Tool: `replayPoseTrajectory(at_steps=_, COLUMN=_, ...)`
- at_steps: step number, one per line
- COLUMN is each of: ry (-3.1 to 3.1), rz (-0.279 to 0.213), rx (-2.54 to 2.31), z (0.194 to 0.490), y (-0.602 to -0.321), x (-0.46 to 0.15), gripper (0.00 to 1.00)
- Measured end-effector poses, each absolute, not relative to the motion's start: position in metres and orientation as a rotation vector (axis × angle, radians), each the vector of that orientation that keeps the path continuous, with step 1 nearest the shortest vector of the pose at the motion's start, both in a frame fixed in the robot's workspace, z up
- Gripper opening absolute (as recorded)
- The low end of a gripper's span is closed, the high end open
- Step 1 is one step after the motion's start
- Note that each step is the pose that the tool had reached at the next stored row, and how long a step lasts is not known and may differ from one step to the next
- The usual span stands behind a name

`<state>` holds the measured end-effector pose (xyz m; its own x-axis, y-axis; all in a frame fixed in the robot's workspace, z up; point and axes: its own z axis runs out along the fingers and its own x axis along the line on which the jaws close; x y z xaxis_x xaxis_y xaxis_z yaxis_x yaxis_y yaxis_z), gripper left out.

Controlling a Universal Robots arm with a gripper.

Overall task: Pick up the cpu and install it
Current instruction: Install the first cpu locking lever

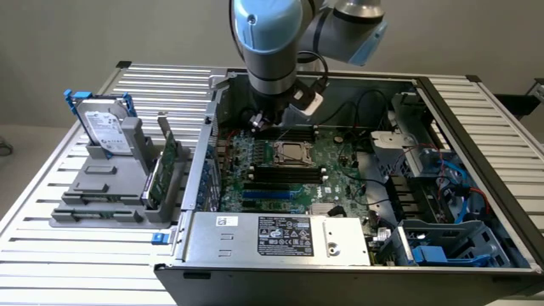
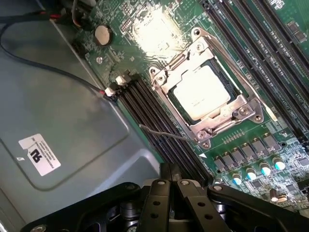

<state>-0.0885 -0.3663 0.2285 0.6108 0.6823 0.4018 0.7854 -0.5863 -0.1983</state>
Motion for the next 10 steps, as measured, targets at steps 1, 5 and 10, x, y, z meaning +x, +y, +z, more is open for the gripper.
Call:
replayPoseTrajectory(at_steps=1, ry=-1.158, rz=-0.408, rx=-2.495, z=0.2279, y=-0.3663, x=-0.0885, gripper=0.11)
replayPoseTrajectory(at_steps=5, ry=-1.078, rz=-0.427, rx=-2.540, z=0.2248, y=-0.3663, x=-0.0885, gripper=0.11)
replayPoseTrajectory(at_steps=10, ry=-1.025, rz=-0.435, rx=-2.581, z=0.2233, y=-0.3664, x=-0.0885, gripper=0.11)
